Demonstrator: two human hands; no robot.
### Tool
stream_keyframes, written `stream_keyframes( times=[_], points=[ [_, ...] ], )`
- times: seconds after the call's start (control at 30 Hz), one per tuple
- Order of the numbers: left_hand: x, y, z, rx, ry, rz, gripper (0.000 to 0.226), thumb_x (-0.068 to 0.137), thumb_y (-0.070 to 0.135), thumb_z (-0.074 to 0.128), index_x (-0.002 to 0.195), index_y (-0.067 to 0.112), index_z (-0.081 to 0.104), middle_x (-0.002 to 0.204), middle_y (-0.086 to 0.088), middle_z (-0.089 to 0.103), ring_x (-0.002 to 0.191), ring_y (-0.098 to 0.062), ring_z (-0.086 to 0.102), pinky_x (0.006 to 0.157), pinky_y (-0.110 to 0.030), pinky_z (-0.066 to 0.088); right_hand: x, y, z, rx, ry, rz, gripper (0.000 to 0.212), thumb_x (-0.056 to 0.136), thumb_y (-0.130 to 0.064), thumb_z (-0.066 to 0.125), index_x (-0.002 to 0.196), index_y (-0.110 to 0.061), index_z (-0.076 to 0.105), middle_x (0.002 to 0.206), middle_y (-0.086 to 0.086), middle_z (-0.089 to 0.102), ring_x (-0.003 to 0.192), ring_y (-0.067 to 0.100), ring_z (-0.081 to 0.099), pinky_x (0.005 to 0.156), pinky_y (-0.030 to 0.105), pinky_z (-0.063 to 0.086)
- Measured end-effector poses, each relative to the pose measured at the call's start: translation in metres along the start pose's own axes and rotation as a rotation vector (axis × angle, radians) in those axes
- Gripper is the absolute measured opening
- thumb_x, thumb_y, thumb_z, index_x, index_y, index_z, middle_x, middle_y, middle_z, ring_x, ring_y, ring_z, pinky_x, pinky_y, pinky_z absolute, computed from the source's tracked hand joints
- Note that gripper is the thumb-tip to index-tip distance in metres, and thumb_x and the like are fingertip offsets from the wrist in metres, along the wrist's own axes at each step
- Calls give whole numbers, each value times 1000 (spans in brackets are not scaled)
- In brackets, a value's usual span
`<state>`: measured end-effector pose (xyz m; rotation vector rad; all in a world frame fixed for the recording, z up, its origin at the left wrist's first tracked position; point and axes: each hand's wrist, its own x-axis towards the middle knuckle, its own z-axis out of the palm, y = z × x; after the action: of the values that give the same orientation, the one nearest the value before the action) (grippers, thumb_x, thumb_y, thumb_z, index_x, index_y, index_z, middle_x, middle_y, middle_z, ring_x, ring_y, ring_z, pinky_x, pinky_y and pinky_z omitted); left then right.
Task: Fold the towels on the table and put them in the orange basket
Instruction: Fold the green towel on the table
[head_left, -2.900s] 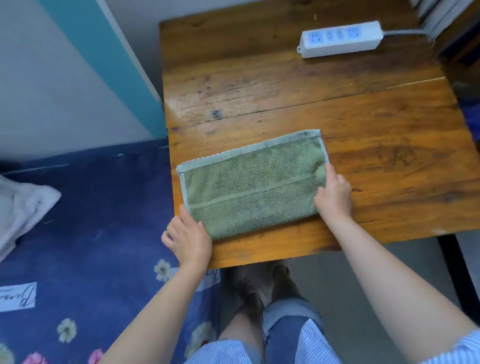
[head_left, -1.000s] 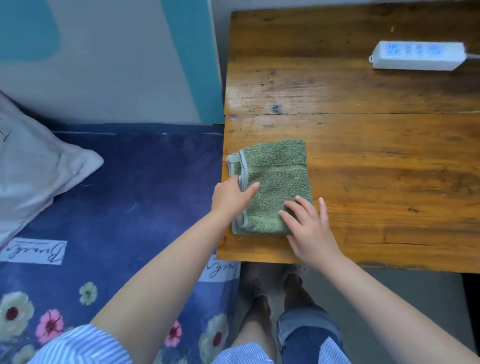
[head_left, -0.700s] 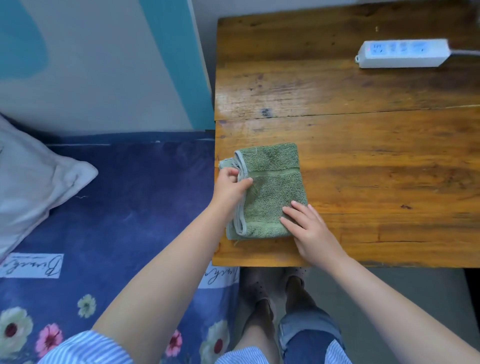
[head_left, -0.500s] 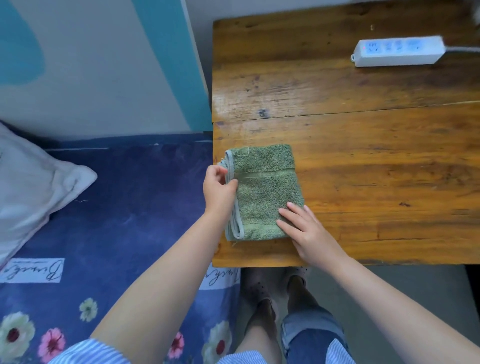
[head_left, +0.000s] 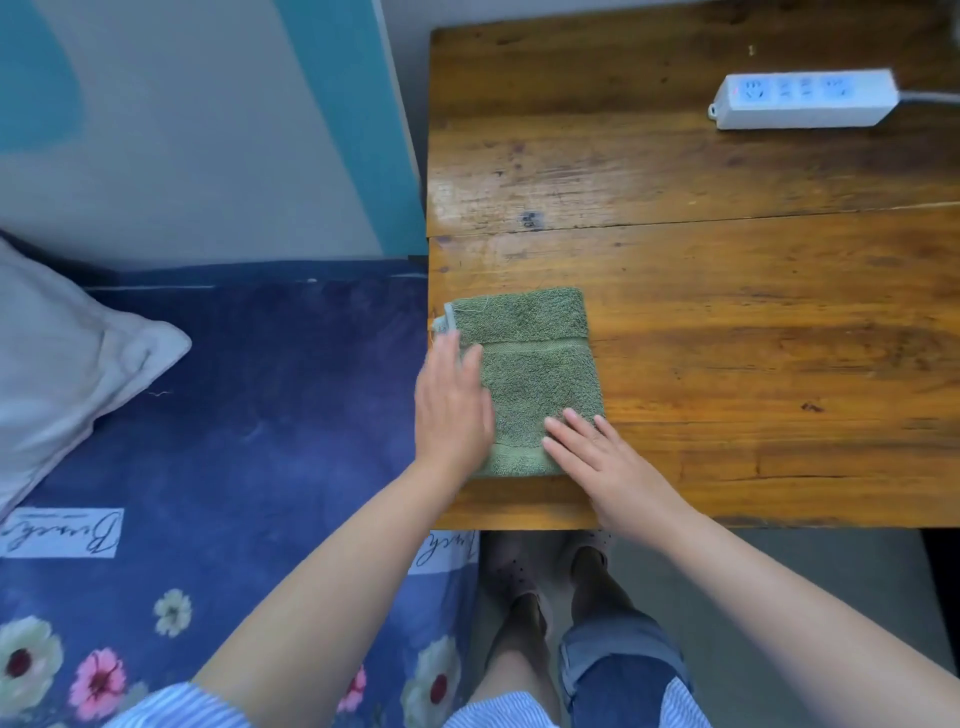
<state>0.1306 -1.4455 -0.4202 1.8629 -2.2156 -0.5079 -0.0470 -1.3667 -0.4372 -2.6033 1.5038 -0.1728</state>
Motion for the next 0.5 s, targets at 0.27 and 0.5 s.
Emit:
stream_keyframes(
  times=[0.27,0.5],
  points=[
    [-38,-26,22,234,-344,312,63,88,44,50,141,13,32,151,-10,26,139,-31,25,114,-41,21,-6,3,3,-79,-44,40,50,68,-1,37,108,-5,66,117,13,64,106,31,62,76,46,54],
    [-37,-38,28,237,-404,275,66,93,51,29,146,23,1,156,1,-6,144,-16,-8,115,-32,-10,10,7,-12,-203,-85,-69,46,72,-10,33,95,-9,73,105,6,71,95,22,68,72,37,57]
  ],
)
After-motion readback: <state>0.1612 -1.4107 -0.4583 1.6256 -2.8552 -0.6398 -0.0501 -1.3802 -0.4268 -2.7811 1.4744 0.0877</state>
